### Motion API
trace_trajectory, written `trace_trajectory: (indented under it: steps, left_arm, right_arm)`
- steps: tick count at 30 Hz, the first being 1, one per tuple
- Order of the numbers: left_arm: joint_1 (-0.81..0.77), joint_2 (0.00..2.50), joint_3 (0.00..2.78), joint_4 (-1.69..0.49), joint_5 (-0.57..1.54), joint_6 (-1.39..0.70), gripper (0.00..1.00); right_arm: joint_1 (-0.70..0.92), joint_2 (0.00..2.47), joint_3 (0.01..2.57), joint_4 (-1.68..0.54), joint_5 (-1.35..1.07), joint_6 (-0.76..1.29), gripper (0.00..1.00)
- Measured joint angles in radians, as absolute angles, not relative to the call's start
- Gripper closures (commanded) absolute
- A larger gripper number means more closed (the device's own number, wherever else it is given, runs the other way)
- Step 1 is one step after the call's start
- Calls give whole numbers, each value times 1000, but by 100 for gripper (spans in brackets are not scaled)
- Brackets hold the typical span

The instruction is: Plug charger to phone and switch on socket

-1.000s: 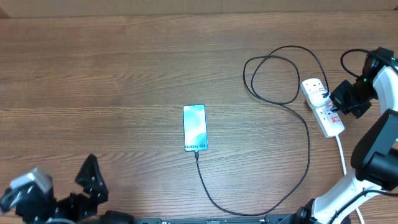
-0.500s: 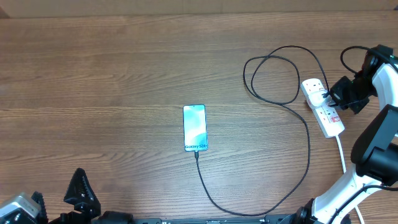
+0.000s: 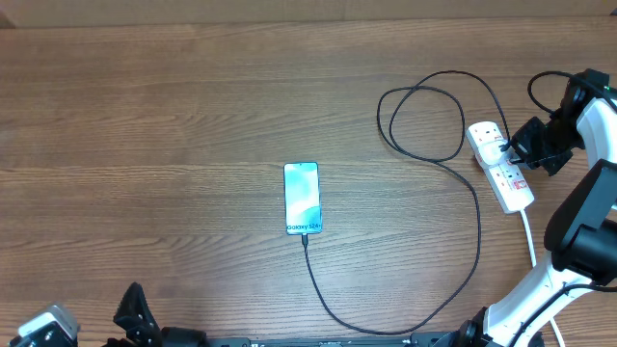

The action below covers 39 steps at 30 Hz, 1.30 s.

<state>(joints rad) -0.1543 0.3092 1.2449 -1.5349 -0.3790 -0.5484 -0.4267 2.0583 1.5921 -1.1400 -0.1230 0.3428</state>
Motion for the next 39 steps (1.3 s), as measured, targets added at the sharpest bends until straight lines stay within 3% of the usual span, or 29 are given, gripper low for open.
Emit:
trace_trajectory:
  steps: [30,39]
  left_arm:
    - [-154,309,1245,-1576,-379,-548,0]
    - [-154,309,1245,-1576,-379,-548,0]
  right_arm:
    - [-411,2124,1604,-1093,-73,352,96]
    - [-372,2125,1629,-1272,44,409,96]
